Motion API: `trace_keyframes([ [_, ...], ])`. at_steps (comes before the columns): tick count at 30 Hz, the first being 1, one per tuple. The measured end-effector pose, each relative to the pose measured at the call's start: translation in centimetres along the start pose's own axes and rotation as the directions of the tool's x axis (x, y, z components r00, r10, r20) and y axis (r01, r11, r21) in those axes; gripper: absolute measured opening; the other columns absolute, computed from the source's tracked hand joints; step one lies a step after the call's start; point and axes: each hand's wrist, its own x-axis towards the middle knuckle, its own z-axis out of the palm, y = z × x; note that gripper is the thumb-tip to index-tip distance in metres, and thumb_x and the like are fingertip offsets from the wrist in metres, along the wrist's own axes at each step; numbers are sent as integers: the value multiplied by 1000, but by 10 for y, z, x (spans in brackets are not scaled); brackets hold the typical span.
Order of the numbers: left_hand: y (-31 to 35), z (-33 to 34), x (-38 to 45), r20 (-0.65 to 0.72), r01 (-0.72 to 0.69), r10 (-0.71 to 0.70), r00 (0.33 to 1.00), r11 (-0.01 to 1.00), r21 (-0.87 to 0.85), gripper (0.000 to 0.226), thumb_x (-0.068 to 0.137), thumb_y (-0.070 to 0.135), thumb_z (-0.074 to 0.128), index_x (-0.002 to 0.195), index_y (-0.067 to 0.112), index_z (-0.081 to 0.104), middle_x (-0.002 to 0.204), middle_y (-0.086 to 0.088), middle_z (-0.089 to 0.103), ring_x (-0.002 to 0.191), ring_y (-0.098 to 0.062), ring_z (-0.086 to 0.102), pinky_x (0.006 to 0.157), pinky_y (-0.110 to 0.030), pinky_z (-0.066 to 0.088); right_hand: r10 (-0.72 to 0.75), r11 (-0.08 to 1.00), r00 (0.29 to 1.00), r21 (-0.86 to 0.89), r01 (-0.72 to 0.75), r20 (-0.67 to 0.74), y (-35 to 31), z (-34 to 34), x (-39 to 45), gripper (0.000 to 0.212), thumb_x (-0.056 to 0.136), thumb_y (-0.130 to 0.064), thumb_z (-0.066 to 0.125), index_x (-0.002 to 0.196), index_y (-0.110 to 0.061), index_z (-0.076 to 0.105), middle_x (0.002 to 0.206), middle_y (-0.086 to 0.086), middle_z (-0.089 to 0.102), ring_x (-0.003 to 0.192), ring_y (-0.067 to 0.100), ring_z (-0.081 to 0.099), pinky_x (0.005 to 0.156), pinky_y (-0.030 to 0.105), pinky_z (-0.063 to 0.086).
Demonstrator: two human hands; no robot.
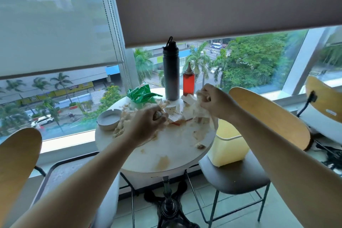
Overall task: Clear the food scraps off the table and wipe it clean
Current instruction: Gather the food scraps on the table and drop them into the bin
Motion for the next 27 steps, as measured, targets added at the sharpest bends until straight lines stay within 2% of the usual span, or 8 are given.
trace_keyframes([
  [4,22,18,16,45,16,-7,999,979,-206,20,96,36,64,87,18,66,70,0,67,53,-13,64,49,-24,52,27,1000,997,11,-26,-74,18,-11,0,16,88,-17,63,102,-14,57,76,-7,59,69,16,55,57,20,38],
  [7,41,36,28,21,-48,52,998,989,-139,13,95,31,64,89,20,68,66,11,58,59,1,55,55,-9,37,41,999,995,7,-40,-96,36,-16,2,13,87,-17,64,91,-7,57,71,3,57,67,19,47,57,28,35],
  [12,68,80,59,85,-33,50,995,981,-194,18,92,23,64,107,25,73,89,6,72,78,-6,65,65,-17,48,43,998,994,50,-38,-104,78,-26,9,38,88,-24,68,65,-20,38,56,-5,39,56,13,36,53,31,31],
  [15,92,109,78,57,-49,66,996,964,-262,22,95,22,64,115,27,73,95,8,67,85,-6,63,77,-19,50,53,998,995,43,-49,-81,112,-32,16,34,89,-30,70,68,-15,48,61,2,51,60,14,43,54,30,33],
  [17,111,130,88,18,-61,70,997,951,-304,20,96,24,65,115,27,72,93,9,62,81,-4,61,72,-10,47,65,997,996,38,-62,-69,134,-36,21,27,89,-31,70,70,-18,55,67,0,59,65,16,52,58,31,37],
  [20,139,168,105,20,-4,13,1000,919,-394,14,98,29,65,109,26,73,90,1,62,69,-14,64,52,-16,52,89,996,995,38,-87,-51,169,-40,29,25,89,-34,70,75,-17,58,70,1,63,68,22,59,62,35,43],
  [24,164,224,123,-31,-6,-5,999,941,-340,13,99,33,60,101,25,70,87,1,63,75,-13,60,67,-27,45,115,990,992,86,-111,-47,212,-33,38,31,87,-36,67,74,-14,49,68,6,60,68,26,58,62,40,47],
  [27,176,263,132,-45,88,-106,993,951,-295,16,100,26,56,101,14,67,93,-3,57,79,-13,50,70,-21,32,128,984,991,126,-123,-35,244,-21,41,25,90,-29,69,80,-15,51,73,4,63,72,23,59,63,36,42],
])
